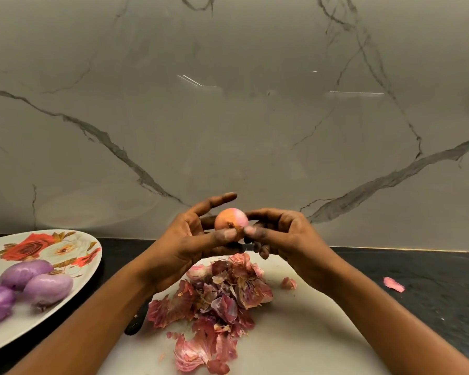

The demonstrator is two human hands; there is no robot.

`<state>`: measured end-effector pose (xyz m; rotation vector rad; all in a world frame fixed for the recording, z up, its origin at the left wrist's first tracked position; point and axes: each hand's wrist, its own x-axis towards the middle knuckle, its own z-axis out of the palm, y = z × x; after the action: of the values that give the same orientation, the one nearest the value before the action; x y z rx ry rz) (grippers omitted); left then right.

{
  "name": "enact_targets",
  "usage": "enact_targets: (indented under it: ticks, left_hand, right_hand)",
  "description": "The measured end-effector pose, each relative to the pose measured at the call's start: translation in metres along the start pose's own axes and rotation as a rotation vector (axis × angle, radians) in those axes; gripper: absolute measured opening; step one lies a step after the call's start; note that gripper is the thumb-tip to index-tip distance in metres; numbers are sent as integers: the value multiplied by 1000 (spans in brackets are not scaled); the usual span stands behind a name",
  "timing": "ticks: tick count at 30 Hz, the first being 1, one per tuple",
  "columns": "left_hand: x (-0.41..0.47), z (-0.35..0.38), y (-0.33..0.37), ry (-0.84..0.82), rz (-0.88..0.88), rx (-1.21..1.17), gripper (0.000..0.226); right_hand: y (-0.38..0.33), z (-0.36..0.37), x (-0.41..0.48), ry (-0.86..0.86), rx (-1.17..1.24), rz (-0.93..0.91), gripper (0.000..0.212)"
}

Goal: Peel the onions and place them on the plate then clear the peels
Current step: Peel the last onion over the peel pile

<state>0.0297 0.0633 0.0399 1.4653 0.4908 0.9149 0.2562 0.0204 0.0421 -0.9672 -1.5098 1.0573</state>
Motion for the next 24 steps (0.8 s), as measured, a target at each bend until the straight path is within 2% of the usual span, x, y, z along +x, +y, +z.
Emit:
enact_targets:
  ticks: [7, 10, 15, 20, 24]
  left_hand:
    - [2, -1, -5, 157, 86, 191, 61]
    - [2, 1, -7, 177, 128, 311, 62]
    - [3, 0, -9, 261, 212, 431, 62]
    - [3, 0, -8, 250, 180, 382, 60]
    - [2, 0, -5, 202, 132, 257, 57]
  right_hand:
    - [-3, 0, 0, 76, -62, 45, 26]
    - [-2, 5, -3, -1, -200, 42, 32]
    - [2, 8, -3, -36, -374, -71, 15]
    - [4, 7, -4, -52, -436, -153, 14]
    - [2, 8, -7, -69, -370, -168, 17]
